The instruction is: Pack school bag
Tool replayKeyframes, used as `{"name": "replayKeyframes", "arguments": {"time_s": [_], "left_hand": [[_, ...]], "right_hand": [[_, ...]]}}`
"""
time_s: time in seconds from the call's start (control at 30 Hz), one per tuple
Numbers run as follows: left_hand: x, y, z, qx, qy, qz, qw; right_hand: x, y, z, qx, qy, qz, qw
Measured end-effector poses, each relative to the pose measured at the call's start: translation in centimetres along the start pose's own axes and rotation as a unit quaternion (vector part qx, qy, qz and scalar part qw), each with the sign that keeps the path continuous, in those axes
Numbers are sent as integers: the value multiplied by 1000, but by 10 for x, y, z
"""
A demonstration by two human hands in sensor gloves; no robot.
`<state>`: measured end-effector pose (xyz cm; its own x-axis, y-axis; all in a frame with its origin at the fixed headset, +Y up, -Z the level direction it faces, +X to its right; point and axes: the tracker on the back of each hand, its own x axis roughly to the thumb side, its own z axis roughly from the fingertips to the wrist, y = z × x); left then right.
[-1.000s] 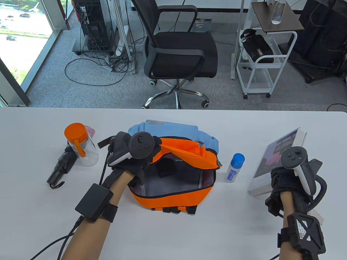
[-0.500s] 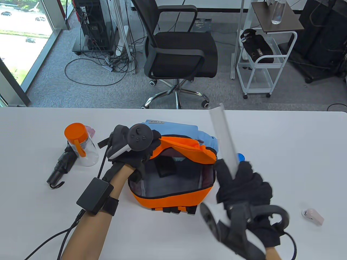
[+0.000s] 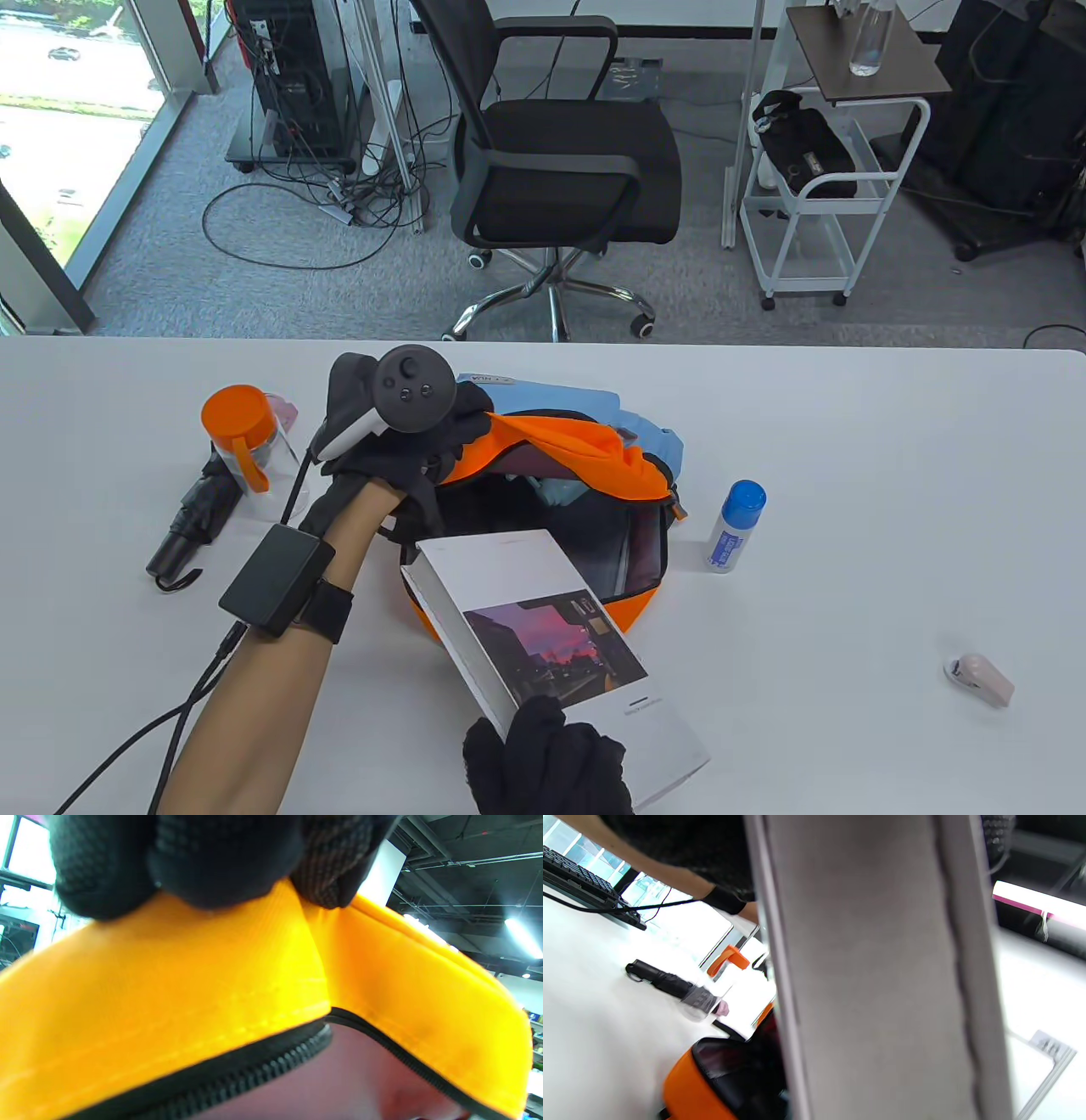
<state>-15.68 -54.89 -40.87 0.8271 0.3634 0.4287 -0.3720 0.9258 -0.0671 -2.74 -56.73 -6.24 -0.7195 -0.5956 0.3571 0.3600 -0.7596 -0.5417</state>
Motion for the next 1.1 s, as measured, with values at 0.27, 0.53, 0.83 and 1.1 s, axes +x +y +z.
{"name": "replayKeyframes", "arguments": {"time_s": [0.27,0.53,0.83,1.1], "left_hand": [[4,2,2,-43,-27,-1,999],[3,8,10,-46,-55,12,997],[5,8,11,-48,-66,14,997],[-5,10,15,-40,-50,27,998]], "right_hand": [[28,113,-60,26,-71,166,983],[30,164,-113,74,-17,154,985],[29,148,-95,-29,-11,163,986],[14,145,-74,-91,17,98,991]]}}
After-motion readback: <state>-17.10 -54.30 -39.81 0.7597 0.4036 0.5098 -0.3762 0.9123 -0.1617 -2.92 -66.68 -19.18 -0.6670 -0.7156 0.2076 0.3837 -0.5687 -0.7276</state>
